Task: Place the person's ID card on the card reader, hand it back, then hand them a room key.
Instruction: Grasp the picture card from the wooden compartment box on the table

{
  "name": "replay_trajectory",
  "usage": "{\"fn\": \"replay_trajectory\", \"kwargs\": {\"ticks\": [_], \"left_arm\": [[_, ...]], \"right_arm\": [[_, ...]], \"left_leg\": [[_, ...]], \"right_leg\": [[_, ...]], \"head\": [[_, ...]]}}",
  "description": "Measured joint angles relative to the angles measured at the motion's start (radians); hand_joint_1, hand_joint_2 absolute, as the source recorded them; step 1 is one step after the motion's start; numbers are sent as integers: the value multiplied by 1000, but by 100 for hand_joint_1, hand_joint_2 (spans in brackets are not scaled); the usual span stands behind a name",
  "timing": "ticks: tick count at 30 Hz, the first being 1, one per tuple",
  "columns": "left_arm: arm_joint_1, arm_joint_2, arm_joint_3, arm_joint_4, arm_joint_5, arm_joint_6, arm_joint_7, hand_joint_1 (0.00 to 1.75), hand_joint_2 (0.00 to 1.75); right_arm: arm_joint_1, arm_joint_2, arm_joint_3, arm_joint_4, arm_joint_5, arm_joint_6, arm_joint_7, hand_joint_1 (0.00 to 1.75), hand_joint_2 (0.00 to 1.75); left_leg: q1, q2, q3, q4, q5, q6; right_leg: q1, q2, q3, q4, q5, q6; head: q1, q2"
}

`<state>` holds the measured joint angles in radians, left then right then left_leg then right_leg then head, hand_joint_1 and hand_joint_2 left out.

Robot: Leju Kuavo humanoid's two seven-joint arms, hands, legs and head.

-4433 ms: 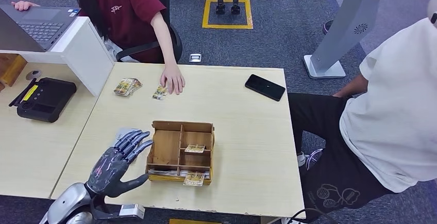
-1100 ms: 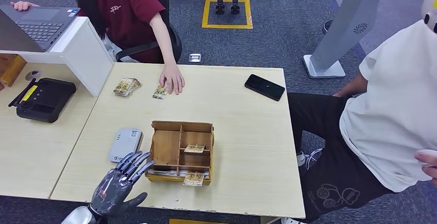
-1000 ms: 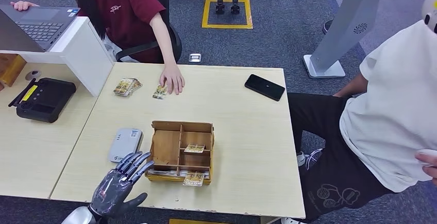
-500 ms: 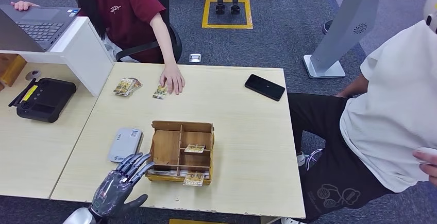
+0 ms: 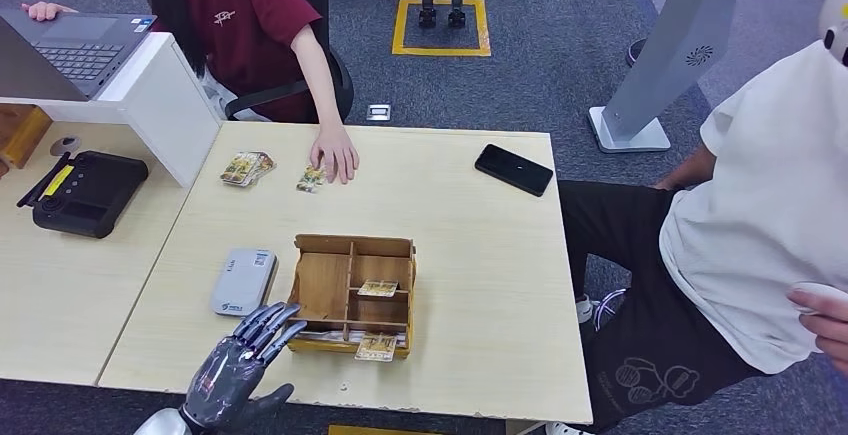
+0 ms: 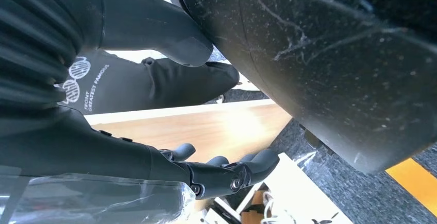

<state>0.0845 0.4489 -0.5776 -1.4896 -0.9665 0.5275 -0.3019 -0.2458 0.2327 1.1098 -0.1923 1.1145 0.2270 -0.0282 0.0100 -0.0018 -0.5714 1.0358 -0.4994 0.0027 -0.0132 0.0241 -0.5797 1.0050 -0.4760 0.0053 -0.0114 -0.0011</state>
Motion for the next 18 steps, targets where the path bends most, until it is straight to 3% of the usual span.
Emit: {"fn": "replay_trajectory", "kwargs": {"ticks": [18], "left_arm": [[-2,-54,-14,42,-64,73,82,0,175]], "right_arm": [[17,-2,-113,0,-120,-18,112,0,175]], "left_leg": [[0,0,1,0,0,0]], "right_leg": [[0,-1,1,0,0,0]], "head": [[0,0]]}}
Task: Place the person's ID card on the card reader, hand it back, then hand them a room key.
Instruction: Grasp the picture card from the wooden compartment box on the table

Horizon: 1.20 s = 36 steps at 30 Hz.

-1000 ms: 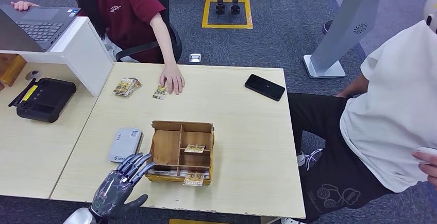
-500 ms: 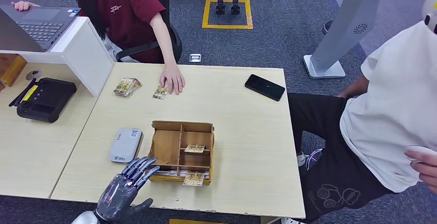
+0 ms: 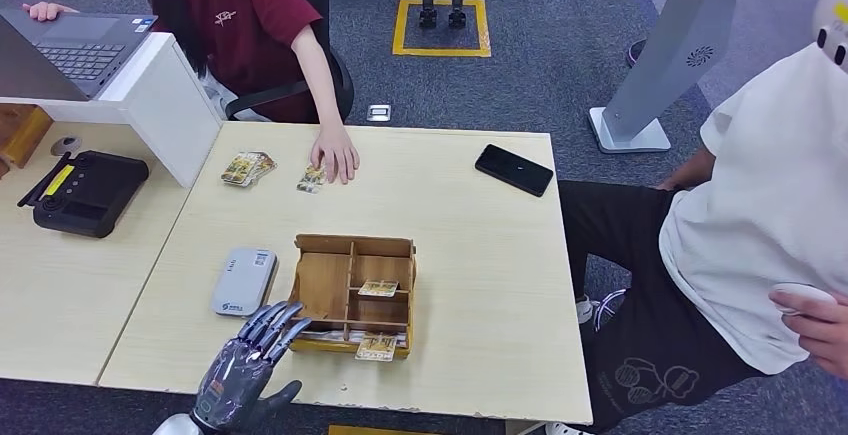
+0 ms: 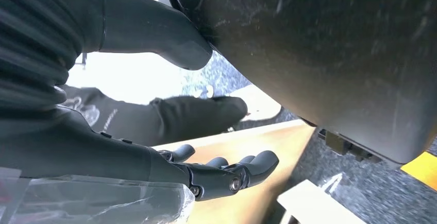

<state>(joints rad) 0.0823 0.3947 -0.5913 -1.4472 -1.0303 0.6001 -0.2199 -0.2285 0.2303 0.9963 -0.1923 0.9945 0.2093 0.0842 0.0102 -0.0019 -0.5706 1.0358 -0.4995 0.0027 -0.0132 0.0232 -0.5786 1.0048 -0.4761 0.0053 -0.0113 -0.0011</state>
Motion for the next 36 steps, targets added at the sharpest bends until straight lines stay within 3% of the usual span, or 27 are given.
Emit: {"fn": "replay_trajectory", "kwargs": {"ticks": [15,36], "left_arm": [[2,-20,0,19,-15,22,36,0,175],[6,-72,0,29,-49,82,94,0,175]], "right_arm": [[10,-1,-114,0,-79,-34,60,0,175],[35,-17,-351,0,-263,-129,140,0,175]], "left_leg": [[1,0,0,0,0,0],[1,0,1,0,0,0]], "right_leg": [[0,0,0,0,0,0],[0,0,1,0,0,0]], "head": [[0,0],[0,0]]}}
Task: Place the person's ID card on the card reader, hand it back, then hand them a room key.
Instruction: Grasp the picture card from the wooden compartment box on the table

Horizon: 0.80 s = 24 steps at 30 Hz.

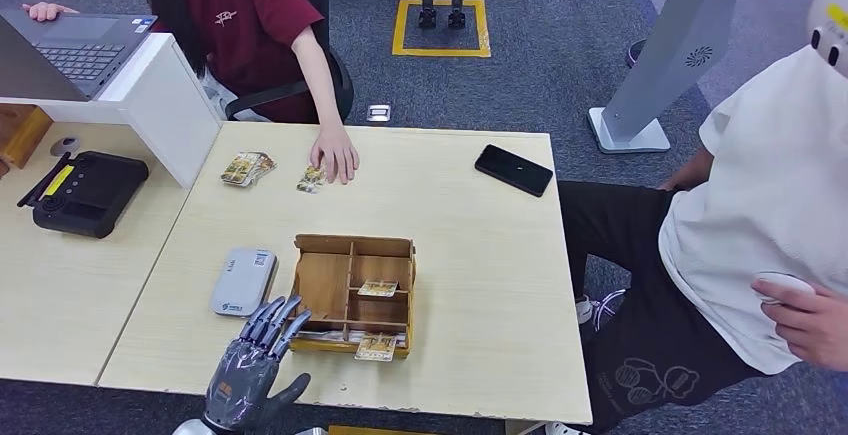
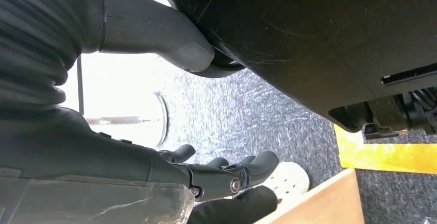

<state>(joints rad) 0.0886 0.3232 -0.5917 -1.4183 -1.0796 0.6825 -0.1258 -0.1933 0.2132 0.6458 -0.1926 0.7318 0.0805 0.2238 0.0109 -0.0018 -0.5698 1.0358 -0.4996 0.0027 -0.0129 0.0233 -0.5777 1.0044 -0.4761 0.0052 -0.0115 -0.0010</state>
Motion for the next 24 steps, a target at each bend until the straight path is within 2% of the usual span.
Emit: {"fn": "replay_trajectory", "kwargs": {"ticks": [24], "left_arm": [[9,-46,-15,1,24,2,1,0,175]], "right_arm": [[25,-19,-198,0,-157,-70,31,0,175]], "left_leg": [[0,0,0,0,0,0]], "right_leg": [[0,0,0,0,0,0]], "head": [[0,0]]}}
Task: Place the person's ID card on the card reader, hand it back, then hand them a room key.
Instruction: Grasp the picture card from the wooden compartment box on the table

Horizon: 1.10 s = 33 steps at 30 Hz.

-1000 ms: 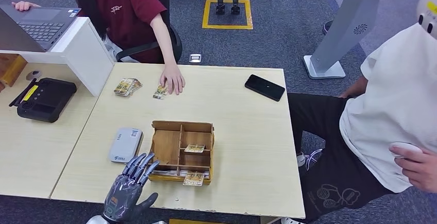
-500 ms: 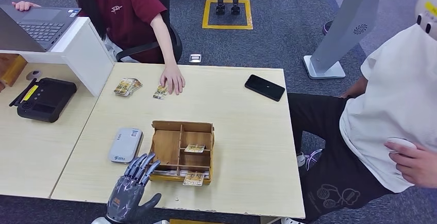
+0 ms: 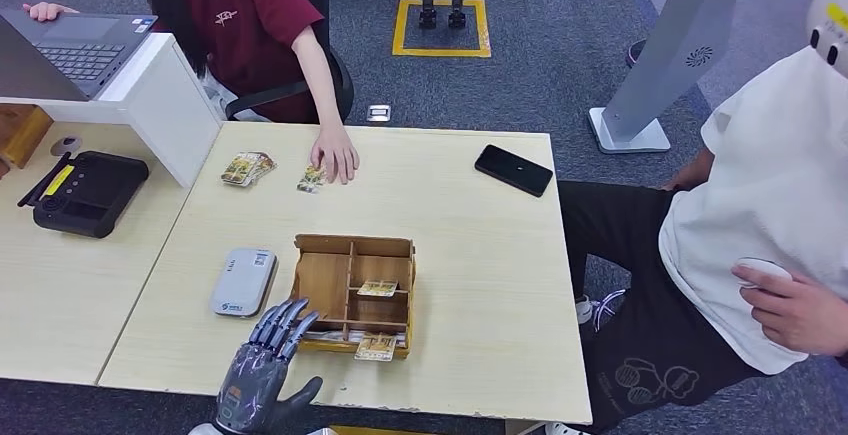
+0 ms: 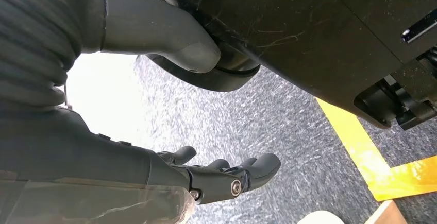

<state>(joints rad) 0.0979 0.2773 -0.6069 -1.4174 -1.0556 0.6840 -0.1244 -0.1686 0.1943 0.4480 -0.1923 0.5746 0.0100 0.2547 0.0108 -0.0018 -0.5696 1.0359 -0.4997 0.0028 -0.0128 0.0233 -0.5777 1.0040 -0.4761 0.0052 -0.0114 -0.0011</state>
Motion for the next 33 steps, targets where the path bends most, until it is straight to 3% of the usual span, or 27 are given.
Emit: {"fn": "replay_trajectory", "kwargs": {"ticks": [13,26,33], "left_arm": [[-2,-59,5,21,-78,0,7,0,175],[4,-108,105,45,-258,1,102,0,175],[18,-129,171,45,-275,1,102,0,175]], "right_arm": [[11,-2,-83,0,-56,-29,11,0,175],[22,-5,-180,0,-136,-62,22,0,175],[28,-7,-235,0,-178,-83,22,0,175]], "left_leg": [[0,0,0,0,0,0],[0,0,0,0,0,0],[0,0,0,0,0,0]], "right_leg": [[0,0,0,0,0,0],[0,0,0,0,0,0],[0,0,0,0,0,0]], "head": [[0,0],[0,0],[0,0]]}}
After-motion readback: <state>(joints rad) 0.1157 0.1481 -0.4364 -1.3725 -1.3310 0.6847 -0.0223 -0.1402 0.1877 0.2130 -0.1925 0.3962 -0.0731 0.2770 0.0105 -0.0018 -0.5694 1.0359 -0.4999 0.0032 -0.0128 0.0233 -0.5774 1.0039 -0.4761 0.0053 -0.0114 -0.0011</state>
